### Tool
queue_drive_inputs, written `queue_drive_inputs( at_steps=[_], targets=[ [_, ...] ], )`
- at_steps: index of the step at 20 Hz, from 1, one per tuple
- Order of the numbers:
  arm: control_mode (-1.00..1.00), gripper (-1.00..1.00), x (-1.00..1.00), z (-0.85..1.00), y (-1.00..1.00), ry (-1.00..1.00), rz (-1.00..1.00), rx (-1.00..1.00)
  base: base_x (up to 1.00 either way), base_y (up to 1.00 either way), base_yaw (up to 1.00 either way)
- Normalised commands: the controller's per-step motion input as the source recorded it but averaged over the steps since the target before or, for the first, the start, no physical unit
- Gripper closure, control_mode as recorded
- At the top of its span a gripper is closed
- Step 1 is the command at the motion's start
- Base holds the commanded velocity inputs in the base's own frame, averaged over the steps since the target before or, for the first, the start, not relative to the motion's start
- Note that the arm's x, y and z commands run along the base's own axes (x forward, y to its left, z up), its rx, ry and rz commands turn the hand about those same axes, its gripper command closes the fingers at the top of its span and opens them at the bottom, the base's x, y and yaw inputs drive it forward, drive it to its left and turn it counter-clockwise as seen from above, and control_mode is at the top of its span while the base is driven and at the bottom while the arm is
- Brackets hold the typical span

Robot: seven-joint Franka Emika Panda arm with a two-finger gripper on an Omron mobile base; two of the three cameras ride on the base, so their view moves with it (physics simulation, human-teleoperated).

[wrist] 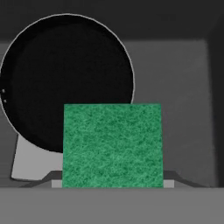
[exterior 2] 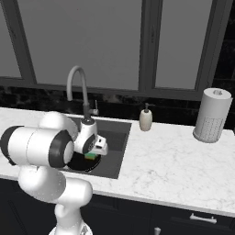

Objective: Pick the pan and sponge and place them into the sink. Then turn on the water.

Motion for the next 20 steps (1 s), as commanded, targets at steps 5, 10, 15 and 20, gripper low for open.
queue_drive_inputs(
  at_steps=[5, 10, 15, 20],
  targets=[
    [-1.0, 1.0, 0.52, -0.13, 0.53, 0.0, 0.19, 0.03, 0.0, 0.0, 0.0],
    [-1.0, 1.0, 0.25, -0.23, 0.26, -0.03, 0.05, 0.0, 0.0, 0.0, 0.0],
    [-1.0, 1.0, 0.16, -0.27, 0.0, -0.09, 0.0, 0.0, 0.0, 0.0, 0.0],
    [-1.0, 1.0, 0.14, -0.24, 0.0, -0.1, 0.0, 0.0, 0.0, 0.0, 0.0]
  ],
)
